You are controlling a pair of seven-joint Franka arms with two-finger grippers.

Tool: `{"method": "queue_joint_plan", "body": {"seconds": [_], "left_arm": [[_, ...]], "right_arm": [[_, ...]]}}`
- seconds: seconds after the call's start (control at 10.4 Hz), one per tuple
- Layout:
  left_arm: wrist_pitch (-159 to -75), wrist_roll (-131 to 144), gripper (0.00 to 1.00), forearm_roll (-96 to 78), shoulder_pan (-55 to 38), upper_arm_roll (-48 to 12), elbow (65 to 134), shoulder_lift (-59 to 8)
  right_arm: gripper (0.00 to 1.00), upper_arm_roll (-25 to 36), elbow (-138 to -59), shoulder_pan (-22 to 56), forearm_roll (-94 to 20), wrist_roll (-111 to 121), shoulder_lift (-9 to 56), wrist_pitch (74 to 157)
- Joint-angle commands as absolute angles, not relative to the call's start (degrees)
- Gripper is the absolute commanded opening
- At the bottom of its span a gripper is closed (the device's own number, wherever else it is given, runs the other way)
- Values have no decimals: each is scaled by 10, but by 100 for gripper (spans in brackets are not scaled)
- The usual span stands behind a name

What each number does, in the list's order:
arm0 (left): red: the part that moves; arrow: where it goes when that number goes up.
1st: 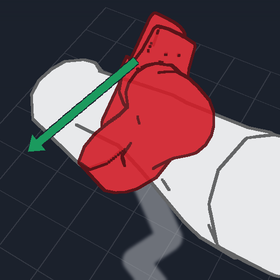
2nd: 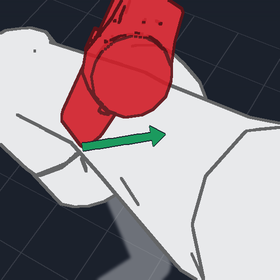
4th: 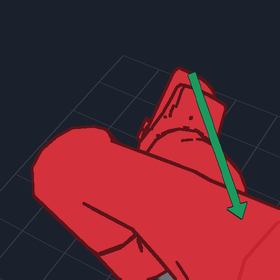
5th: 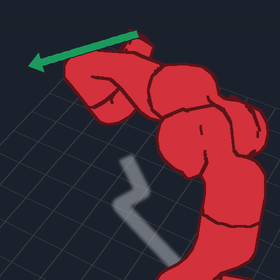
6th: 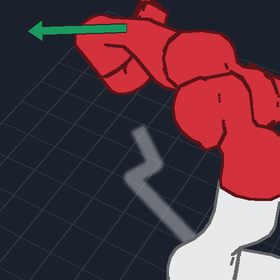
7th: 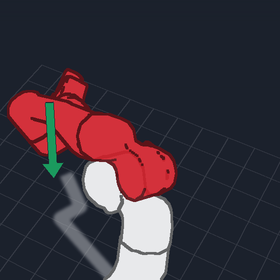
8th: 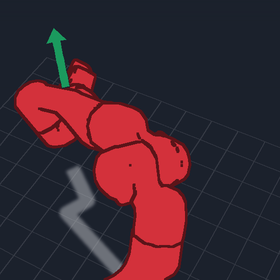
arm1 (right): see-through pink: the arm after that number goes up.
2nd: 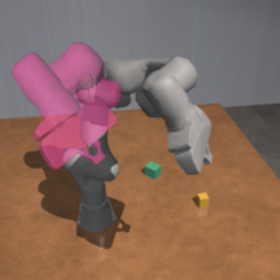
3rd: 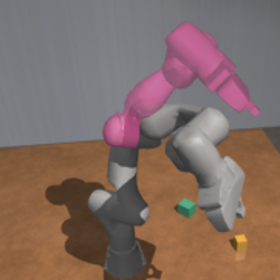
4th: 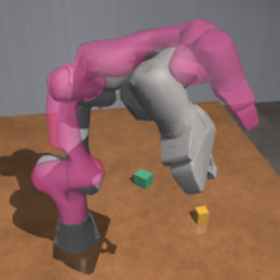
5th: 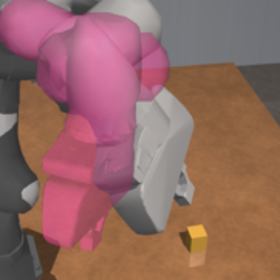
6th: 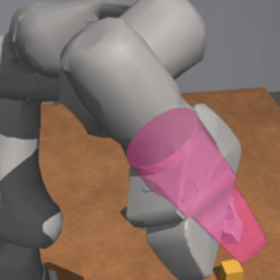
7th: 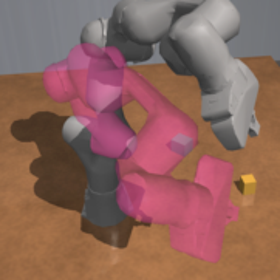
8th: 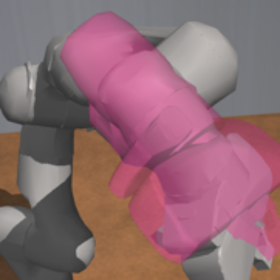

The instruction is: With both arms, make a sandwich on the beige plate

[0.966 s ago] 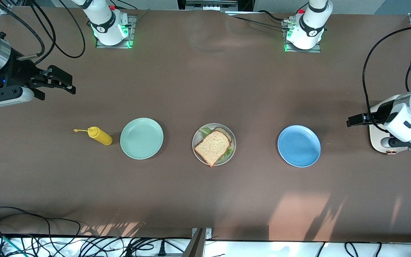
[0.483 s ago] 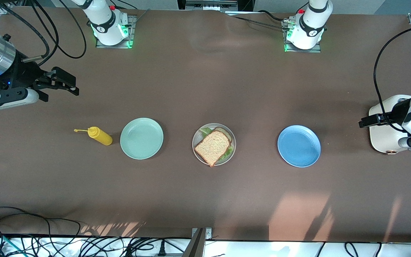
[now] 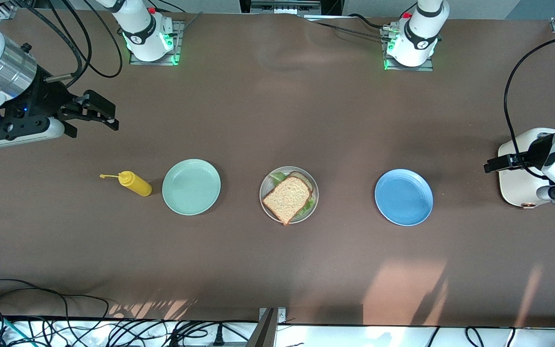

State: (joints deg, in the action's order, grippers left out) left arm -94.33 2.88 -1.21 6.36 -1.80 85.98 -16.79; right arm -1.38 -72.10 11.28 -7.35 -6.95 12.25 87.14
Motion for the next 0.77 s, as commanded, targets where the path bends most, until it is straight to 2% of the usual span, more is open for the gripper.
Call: {"method": "queue_joint_plan", "body": {"seconds": [0.0, 0.39, 0.68], "left_arm": [[-943, 18, 99, 24, 61, -27, 859, -164], [-955, 1, 99, 24, 64, -31, 880, -153], [-959, 0, 100, 25, 66, -31, 878, -156]], "right_arm": [[100, -11, -722, 114, -50, -75, 126, 867], [100, -11, -720, 113, -43, -66, 168, 874], [100, -5, -717, 106, -40, -64, 170, 874]]}}
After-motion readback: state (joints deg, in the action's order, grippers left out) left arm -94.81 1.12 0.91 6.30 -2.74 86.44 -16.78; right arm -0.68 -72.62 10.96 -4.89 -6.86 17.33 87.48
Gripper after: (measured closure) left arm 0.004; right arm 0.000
